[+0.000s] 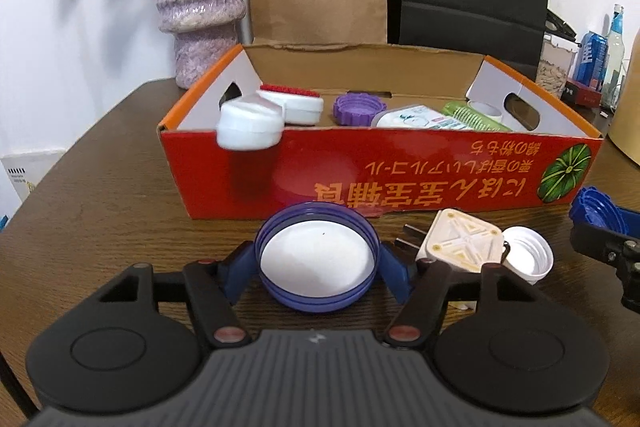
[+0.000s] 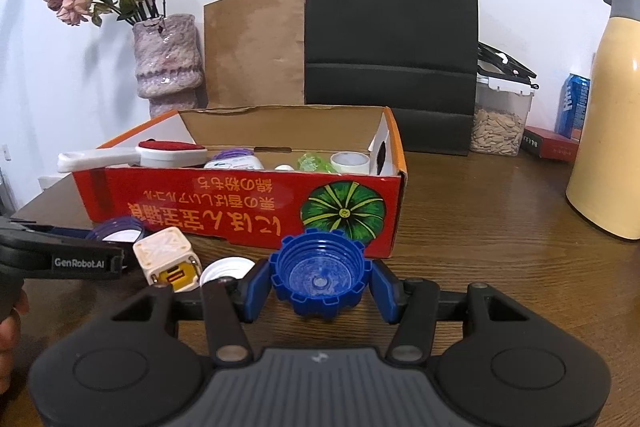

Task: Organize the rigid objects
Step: 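Grasp the blue-rimmed white lid with the left tool while the right tool holds the blue cap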

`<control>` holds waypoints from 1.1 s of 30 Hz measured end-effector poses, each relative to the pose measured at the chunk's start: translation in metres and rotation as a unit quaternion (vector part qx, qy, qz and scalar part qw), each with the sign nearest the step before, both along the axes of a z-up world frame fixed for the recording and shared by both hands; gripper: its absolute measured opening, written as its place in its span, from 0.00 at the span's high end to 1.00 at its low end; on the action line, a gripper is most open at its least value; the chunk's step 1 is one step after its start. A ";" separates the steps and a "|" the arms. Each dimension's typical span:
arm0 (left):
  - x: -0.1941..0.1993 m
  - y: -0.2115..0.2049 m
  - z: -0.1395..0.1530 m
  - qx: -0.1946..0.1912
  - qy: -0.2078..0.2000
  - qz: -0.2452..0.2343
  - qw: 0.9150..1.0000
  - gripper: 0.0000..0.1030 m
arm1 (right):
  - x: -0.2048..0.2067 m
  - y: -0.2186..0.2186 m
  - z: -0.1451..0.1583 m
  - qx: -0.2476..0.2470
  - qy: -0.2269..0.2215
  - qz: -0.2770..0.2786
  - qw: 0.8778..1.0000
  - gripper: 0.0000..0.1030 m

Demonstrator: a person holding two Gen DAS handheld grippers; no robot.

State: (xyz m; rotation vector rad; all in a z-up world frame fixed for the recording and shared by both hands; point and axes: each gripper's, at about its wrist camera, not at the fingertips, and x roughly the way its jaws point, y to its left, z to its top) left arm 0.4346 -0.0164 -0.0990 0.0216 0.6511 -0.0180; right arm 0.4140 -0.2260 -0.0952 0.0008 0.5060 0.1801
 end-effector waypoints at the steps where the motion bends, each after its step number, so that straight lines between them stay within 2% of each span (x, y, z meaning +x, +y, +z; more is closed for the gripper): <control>1: -0.002 -0.001 0.001 0.001 -0.004 -0.001 1.000 0.34 | -0.001 0.000 0.000 0.000 -0.001 0.002 1.000 0.49; 11: -0.018 0.000 0.012 -0.002 -0.023 -0.002 1.000 0.34 | -0.009 0.003 0.006 0.004 -0.013 0.021 1.000 0.49; 21: -0.043 -0.011 0.020 0.018 -0.055 -0.008 0.998 0.34 | -0.024 0.006 0.017 0.011 -0.031 0.037 0.999 0.49; 33: -0.075 -0.016 0.037 0.009 -0.093 0.000 0.996 0.34 | -0.042 0.012 0.028 0.013 -0.045 0.049 0.998 0.49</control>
